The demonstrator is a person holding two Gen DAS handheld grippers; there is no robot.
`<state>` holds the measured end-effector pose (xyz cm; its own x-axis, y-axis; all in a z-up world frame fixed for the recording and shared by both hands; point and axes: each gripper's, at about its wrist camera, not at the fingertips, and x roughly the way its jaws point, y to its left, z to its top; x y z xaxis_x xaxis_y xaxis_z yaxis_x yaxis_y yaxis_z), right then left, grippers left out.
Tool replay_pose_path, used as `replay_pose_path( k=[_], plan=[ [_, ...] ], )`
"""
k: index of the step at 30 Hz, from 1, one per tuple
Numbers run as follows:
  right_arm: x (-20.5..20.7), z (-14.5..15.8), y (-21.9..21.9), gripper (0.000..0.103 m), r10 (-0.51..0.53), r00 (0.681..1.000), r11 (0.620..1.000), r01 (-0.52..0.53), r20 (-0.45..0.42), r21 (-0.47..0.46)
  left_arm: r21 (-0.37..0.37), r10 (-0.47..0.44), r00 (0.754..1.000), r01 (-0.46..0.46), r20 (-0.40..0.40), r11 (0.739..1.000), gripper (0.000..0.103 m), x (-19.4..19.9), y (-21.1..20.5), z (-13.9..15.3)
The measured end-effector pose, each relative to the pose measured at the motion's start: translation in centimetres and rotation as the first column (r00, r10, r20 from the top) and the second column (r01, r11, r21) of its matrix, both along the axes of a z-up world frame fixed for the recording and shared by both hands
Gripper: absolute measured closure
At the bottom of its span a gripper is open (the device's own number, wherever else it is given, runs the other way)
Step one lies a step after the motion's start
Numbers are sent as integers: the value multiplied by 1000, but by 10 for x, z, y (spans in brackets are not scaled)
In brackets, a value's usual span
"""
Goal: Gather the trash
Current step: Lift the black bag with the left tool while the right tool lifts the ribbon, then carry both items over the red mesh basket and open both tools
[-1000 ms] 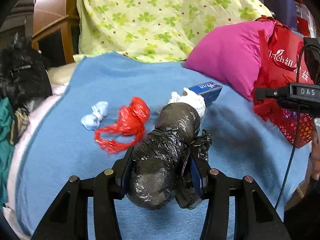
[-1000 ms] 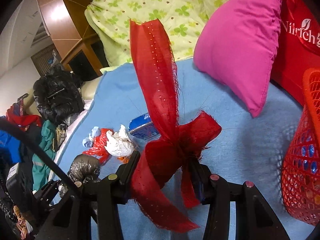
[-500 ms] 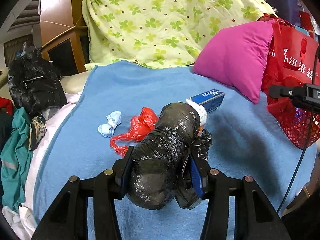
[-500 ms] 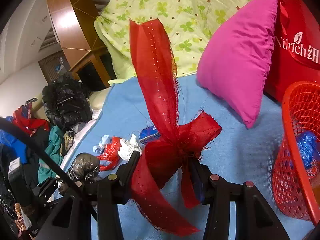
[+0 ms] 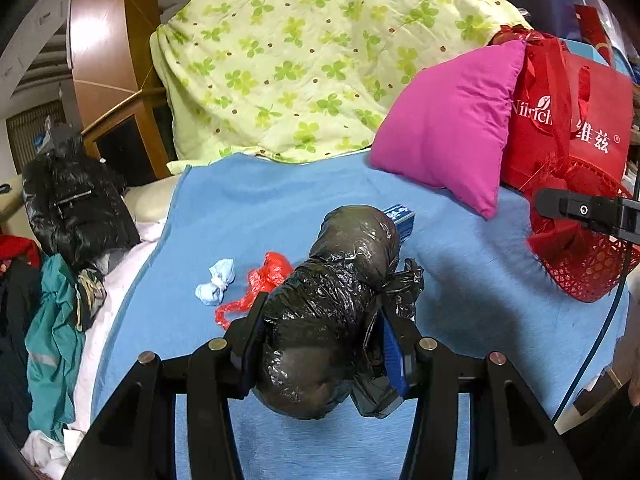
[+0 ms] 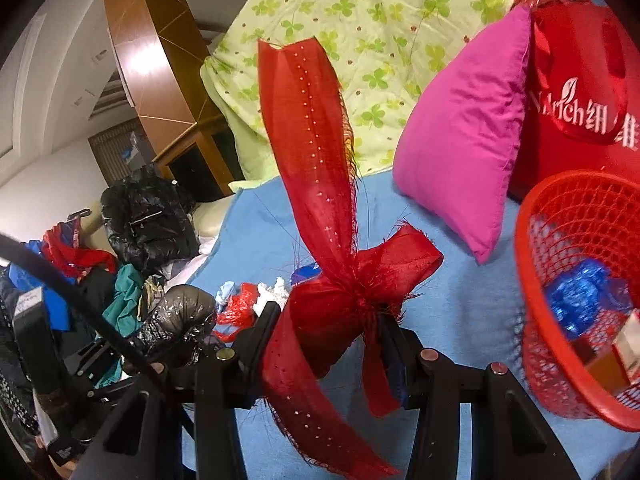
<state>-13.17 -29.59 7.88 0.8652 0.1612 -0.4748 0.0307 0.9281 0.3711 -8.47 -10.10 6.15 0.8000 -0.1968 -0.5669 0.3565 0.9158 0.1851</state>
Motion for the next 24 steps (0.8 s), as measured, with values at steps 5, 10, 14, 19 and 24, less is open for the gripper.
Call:
replay_pose_path(
  k=[5,10,14,19,24],
  plan=[
    [-12,6,-13,52,-12,999,1000,12,35,7,20,-16,1000,16,14,1000,50,-8,-14,7],
    [-17,11,-23,52,-22,998,1000,21,57,21,42,-36,999,35,25,999,51,-14,-27,11],
    [-23,16,-29,52,-29,996,999,27,80,28,63,-52,998,50,32,997,50,-17,-38,14],
    [-28,19,-37,52,-43,994,998,40,99,39,85,-72,996,68,47,994,50,-23,-50,18],
    [-33,21,-44,52,-59,992,998,54,115,45,100,-89,994,82,63,992,50,-27,-57,23]
  ],
)
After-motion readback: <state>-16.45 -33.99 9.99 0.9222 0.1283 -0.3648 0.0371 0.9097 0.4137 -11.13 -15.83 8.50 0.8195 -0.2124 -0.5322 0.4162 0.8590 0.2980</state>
